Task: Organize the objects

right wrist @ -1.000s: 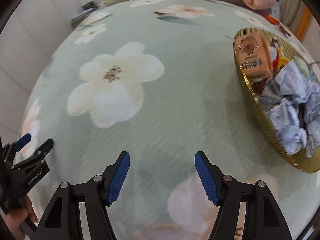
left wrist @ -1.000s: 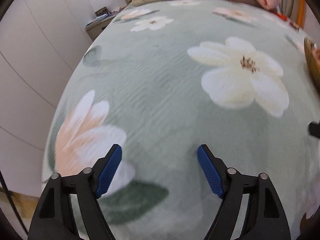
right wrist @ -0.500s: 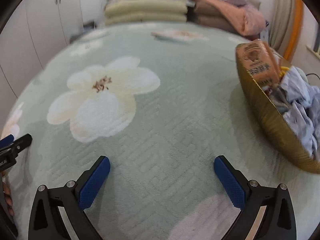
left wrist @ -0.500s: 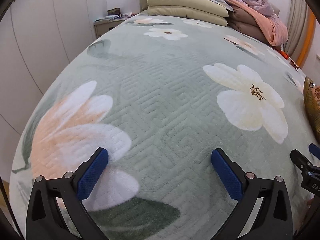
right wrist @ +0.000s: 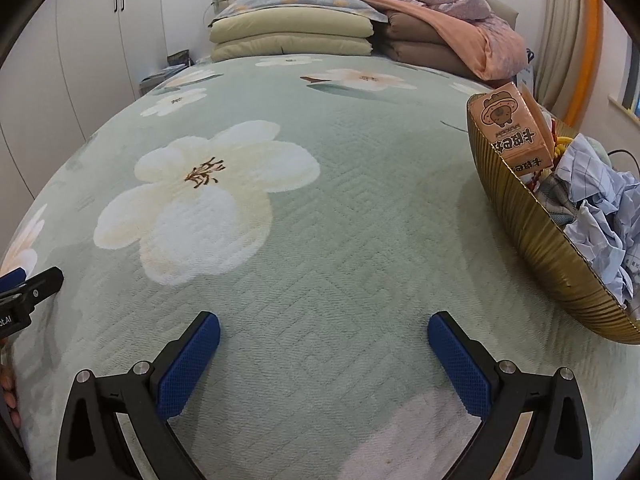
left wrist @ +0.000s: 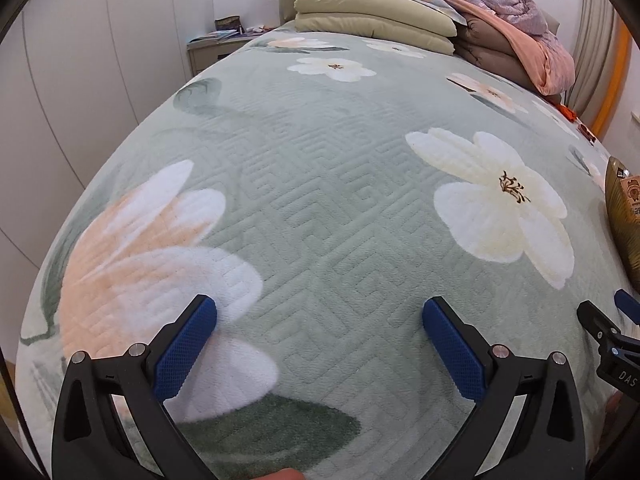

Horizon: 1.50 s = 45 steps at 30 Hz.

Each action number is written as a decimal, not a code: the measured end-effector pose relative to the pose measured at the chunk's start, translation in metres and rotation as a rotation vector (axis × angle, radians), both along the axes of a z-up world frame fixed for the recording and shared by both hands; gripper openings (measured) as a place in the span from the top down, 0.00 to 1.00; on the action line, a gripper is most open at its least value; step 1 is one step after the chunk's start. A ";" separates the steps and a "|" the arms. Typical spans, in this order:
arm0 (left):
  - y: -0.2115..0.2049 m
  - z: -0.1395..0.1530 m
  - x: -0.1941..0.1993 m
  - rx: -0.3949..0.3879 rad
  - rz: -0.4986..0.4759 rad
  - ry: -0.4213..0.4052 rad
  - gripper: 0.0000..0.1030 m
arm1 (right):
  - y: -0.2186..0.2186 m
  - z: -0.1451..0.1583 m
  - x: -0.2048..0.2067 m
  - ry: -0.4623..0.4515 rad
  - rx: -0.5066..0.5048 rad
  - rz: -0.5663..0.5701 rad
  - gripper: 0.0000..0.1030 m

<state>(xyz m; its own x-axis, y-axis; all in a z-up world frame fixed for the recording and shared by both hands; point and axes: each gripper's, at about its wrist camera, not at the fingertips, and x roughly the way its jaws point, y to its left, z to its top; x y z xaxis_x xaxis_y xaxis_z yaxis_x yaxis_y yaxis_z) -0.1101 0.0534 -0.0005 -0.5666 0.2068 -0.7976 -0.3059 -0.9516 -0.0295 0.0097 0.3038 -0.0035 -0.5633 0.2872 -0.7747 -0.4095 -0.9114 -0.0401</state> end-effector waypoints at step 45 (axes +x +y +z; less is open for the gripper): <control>0.000 0.000 0.000 -0.010 0.000 0.008 0.00 | 0.001 -0.004 -0.004 0.025 0.004 -0.006 0.00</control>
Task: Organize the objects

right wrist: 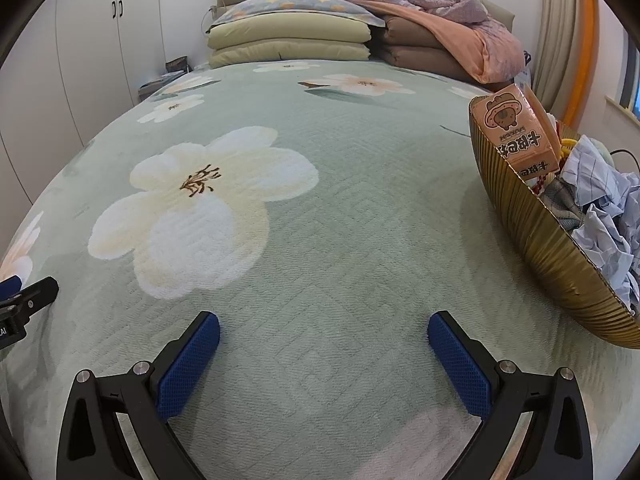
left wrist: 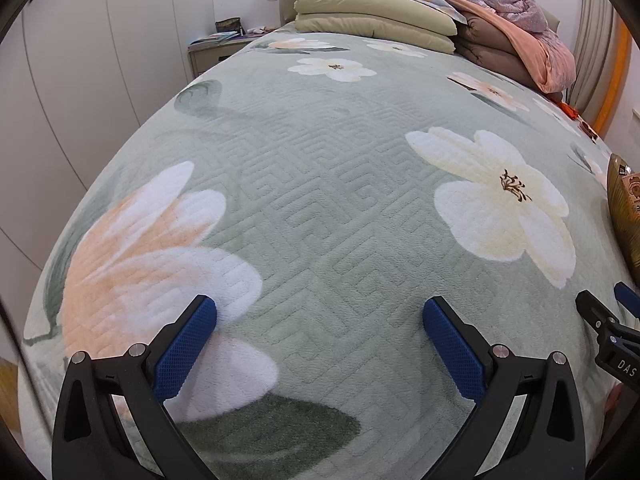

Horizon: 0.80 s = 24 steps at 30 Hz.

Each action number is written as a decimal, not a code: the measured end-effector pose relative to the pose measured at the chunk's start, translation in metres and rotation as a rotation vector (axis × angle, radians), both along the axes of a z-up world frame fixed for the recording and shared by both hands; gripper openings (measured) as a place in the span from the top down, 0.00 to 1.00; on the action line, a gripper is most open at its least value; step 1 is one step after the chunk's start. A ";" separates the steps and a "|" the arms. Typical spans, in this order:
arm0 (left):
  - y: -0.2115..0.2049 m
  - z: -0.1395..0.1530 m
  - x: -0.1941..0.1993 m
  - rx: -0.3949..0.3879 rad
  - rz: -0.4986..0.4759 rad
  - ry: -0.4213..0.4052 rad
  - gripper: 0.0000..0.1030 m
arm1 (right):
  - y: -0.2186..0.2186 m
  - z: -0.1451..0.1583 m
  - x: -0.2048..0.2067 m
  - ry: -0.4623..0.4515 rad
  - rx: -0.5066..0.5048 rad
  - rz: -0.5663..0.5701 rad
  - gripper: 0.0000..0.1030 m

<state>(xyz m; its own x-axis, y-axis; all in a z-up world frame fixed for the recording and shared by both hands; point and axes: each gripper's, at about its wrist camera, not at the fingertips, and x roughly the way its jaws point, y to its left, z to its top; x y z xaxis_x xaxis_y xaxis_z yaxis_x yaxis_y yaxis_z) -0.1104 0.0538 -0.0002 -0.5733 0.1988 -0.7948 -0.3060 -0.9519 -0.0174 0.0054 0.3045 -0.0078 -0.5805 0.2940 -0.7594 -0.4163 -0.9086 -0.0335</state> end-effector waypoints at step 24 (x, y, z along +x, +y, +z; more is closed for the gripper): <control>-0.004 0.002 0.000 0.002 0.006 -0.010 0.00 | 0.002 -0.001 0.000 0.009 -0.010 0.003 0.00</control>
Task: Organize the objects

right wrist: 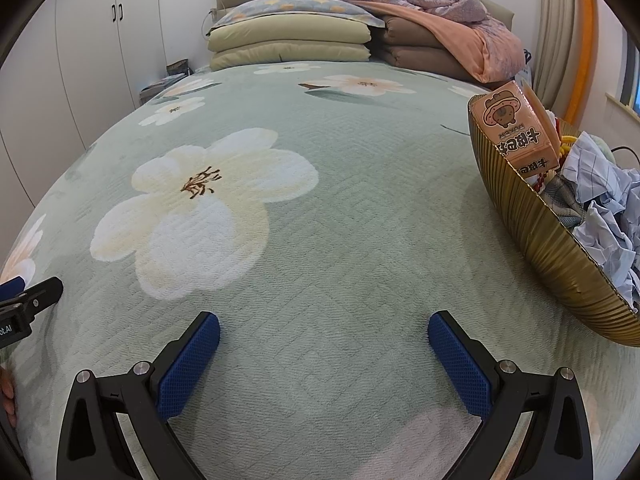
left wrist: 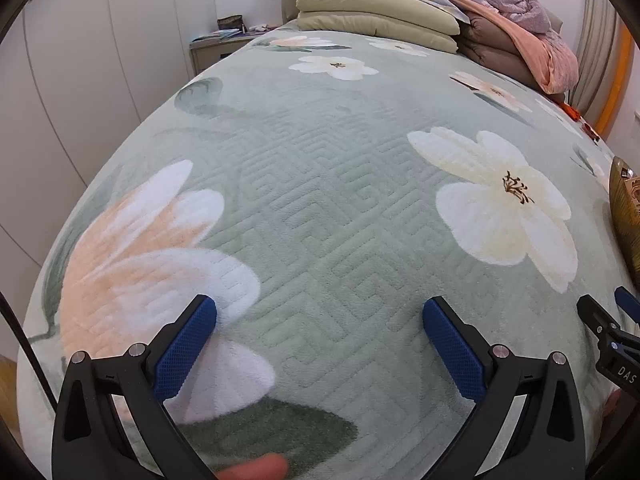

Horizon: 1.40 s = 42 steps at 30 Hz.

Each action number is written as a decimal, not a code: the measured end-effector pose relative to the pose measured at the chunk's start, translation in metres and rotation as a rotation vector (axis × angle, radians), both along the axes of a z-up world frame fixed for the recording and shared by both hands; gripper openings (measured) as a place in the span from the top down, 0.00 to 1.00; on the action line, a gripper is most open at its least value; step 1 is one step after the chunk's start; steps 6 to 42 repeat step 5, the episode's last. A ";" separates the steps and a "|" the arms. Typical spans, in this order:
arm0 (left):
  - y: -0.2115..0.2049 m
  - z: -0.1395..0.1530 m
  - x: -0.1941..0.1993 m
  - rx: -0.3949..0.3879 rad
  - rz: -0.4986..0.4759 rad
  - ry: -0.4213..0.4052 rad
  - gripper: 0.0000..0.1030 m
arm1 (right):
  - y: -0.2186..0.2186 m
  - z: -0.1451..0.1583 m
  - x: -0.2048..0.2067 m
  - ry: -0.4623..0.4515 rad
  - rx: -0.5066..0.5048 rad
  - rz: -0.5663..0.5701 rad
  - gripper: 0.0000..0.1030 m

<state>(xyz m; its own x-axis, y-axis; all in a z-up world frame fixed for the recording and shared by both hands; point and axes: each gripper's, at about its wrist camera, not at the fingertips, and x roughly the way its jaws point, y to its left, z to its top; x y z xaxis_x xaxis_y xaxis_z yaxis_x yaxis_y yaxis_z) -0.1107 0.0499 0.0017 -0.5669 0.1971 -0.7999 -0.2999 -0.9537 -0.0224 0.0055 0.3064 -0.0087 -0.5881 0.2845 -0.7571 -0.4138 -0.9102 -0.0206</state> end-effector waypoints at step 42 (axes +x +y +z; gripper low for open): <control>-0.001 0.001 0.001 0.000 -0.011 0.000 0.00 | 0.000 0.000 0.000 0.000 0.000 0.000 0.00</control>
